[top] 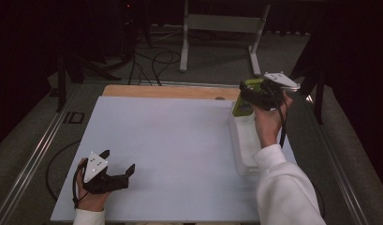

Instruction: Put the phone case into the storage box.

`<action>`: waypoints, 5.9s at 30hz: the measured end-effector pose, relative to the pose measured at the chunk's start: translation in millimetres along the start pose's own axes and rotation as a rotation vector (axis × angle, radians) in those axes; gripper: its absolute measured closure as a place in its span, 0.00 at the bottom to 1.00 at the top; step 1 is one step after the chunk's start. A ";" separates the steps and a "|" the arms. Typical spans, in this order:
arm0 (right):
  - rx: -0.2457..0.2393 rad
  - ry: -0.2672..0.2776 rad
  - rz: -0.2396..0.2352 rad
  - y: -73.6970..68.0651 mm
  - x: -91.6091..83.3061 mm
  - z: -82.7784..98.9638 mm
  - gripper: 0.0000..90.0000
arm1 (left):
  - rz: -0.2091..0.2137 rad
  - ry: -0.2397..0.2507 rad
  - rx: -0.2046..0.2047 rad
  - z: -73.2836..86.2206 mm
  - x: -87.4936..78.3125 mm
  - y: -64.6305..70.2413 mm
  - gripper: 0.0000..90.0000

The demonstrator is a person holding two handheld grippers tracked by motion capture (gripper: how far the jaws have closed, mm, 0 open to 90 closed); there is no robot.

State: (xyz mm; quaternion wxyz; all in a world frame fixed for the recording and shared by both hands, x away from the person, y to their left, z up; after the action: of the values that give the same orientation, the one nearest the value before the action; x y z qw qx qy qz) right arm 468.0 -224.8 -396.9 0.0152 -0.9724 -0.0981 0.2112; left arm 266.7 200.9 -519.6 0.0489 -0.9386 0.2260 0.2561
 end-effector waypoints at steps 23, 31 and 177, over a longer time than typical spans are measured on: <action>0.054 -0.002 0.036 23.4 16.9 2.9 0.18 | 0.006 -0.001 0.002 0.4 0.8 1.9 0.01; 0.056 -0.008 0.050 25.8 26.4 5.5 0.18 | 0.008 0.000 0.001 0.3 0.8 2.1 0.01; 0.032 -0.208 0.135 32.7 98.2 81.4 0.08 | 0.012 0.021 -0.031 0.6 -4.2 -0.8 0.01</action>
State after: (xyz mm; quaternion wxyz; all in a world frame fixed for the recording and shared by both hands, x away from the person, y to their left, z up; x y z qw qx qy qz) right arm 527.9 -238.5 -513.4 0.0062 -0.9493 -0.0300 0.3129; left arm 263.6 203.4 -518.0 0.0303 -0.9405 0.2283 0.2500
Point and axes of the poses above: each handheld gripper's, and its own axes: x roughly forward along the jaws, z roughly out of its underside, y roughly to its right, the point moved 7 cm from there along x, roughly forward along the jaws, and after that the axes turned 2 degrees about -y, right-handed, at the moved point
